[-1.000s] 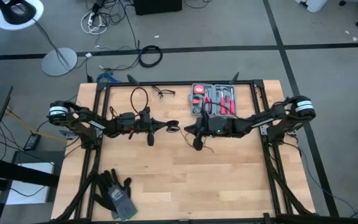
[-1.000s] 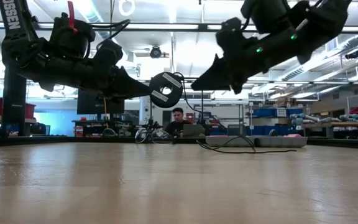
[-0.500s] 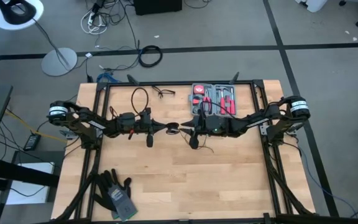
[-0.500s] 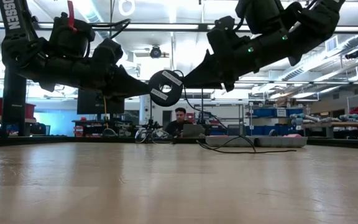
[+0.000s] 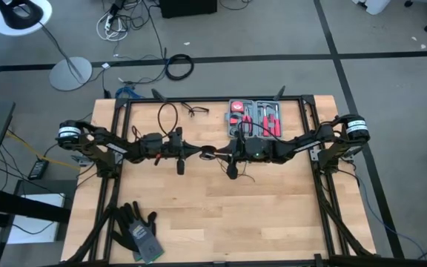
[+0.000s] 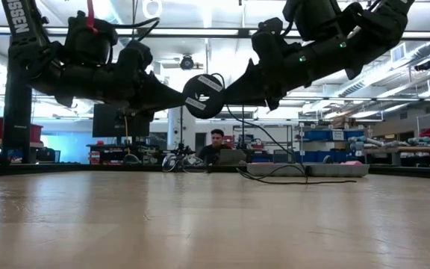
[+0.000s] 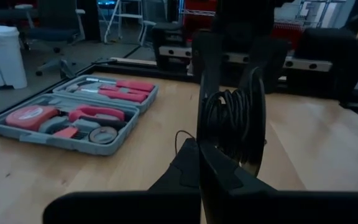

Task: Coil cords
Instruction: Coil the black wire onto the spool

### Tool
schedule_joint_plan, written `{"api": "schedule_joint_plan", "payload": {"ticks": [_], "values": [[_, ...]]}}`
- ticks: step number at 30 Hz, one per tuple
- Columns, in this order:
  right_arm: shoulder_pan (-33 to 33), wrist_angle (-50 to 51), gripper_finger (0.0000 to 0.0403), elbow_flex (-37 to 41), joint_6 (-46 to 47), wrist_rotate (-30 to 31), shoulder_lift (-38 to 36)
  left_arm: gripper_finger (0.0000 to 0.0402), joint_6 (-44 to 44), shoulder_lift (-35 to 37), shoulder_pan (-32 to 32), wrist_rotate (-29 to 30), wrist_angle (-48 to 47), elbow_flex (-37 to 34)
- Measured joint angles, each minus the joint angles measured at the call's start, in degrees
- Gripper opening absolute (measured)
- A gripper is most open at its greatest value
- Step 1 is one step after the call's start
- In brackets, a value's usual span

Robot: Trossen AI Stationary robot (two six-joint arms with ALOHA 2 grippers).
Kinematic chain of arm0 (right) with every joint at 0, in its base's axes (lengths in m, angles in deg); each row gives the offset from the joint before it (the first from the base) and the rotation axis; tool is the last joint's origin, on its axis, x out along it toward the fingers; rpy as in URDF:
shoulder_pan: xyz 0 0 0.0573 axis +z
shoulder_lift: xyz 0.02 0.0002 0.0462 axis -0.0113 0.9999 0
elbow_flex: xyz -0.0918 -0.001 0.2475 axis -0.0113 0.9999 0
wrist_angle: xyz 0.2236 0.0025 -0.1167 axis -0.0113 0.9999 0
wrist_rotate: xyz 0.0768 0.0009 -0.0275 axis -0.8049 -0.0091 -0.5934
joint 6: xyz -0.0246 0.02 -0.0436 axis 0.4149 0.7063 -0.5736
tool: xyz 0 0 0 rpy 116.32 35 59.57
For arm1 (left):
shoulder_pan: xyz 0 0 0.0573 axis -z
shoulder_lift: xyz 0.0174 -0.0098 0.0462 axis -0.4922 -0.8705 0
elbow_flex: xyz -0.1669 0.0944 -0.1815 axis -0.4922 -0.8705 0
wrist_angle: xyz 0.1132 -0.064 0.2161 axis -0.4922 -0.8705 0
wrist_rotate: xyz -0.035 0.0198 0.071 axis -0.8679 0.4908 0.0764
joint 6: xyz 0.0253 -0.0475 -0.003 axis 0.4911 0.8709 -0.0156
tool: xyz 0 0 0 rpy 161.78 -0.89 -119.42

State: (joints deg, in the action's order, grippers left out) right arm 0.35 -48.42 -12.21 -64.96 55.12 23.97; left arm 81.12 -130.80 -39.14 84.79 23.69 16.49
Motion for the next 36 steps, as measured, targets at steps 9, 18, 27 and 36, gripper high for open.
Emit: {"api": "schedule_joint_plan", "payload": {"ticks": [9, 18, 27, 36], "values": [[-0.02, 2.98, 0.003, 0.1, -0.01, 0.32, -0.1, 0.0, -1.21, 0.0, 0.0, 0.36, -0.81, 0.17], [-0.04, 3.75, 0.0035, 0.13, 0.01, 1.81, -0.76, 0.0, -1.71, 2.32, 0.0, 2.91, -0.04, -3.04], [-0.04, 2.45, 0.0039, 0.15, -0.01, 1.21, -0.79, 0.0, -1.71, 2.32, 0.0, 2.89, 0.75, -2.95], [-0.04, 1.68, 0.0039, 0.15, -0.01, 0.16, -0.79, 0.0, -1.71, 2.32, 0.0, 2.47, 0.6, -1.97]]}}
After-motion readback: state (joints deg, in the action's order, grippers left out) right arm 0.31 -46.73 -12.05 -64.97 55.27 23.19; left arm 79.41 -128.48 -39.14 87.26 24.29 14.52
